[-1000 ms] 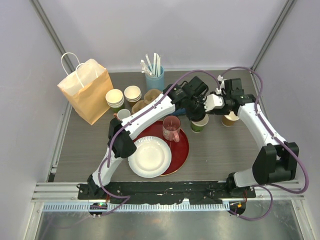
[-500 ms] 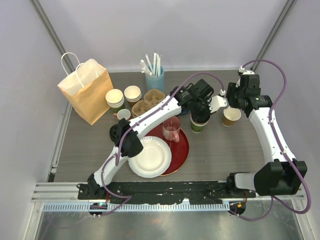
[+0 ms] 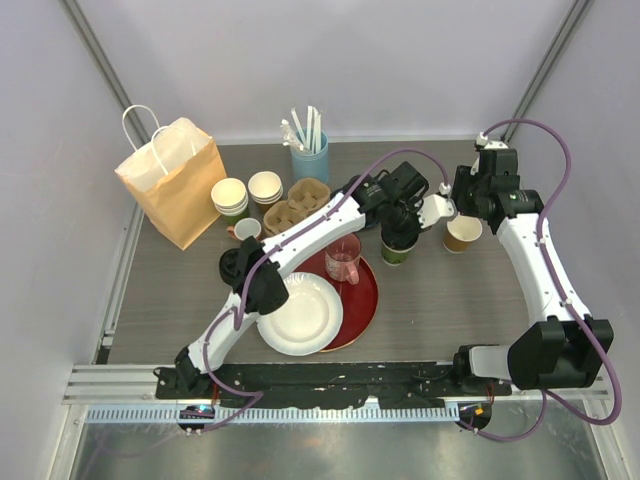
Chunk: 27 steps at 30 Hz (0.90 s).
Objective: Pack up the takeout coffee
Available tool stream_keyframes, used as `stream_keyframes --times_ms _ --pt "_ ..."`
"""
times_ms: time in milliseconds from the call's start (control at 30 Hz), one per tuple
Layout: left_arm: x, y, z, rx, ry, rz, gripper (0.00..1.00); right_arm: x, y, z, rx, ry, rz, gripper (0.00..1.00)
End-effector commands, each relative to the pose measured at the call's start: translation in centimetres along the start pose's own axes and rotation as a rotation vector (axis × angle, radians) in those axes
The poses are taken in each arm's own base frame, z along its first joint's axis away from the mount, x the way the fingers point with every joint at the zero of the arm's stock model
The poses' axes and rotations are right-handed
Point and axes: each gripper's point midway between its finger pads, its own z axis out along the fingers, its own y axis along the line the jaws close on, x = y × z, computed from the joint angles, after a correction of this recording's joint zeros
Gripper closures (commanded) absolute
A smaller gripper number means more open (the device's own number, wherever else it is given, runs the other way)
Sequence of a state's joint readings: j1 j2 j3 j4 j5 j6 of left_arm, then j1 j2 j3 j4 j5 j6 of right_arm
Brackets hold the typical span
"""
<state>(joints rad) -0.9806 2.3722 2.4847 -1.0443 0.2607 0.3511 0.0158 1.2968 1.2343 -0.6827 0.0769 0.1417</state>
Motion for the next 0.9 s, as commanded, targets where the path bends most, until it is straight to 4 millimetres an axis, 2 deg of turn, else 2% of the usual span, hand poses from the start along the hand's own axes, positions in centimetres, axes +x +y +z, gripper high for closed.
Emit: stream_keyframes --times_ms 0,367,400,467,500,700,867 --pt "0.5 -0.2 0.6 0.009 0.022 0.008 1.0 -1.0 0.2 -0.2 -0.005 -0.029 -0.004 0.49" --pt "0.4 -0.3 0.9 0.022 0.013 0.015 0.98 -0.6 0.3 -0.1 -0.011 -0.018 -0.006 0.49" --pt "0.3 -0.2 0.8 0.016 0.011 0.016 0.9 -0.6 0.4 0.0 -0.014 -0.016 -0.008 0.49" --pt "-0.1 -0.2 0.4 0.01 0.001 0.019 0.83 -0.5 0.4 0.0 -0.015 -0.015 -0.01 0.49" --pt "-0.3 -0.1 0.1 0.006 -0.005 0.023 0.75 -0.5 0.5 0.0 -0.018 -0.014 -0.011 0.49" --pt "-2.2 0.6 -2.6 -0.053 -0.059 0.061 0.57 -0.4 0.6 0.1 -0.028 -0.008 -0.01 0.49" --pt "-3.9 0.8 -5.6 -0.091 -0.106 0.087 0.46 -0.3 0.8 0.2 -0.038 -0.005 -0.01 0.49"
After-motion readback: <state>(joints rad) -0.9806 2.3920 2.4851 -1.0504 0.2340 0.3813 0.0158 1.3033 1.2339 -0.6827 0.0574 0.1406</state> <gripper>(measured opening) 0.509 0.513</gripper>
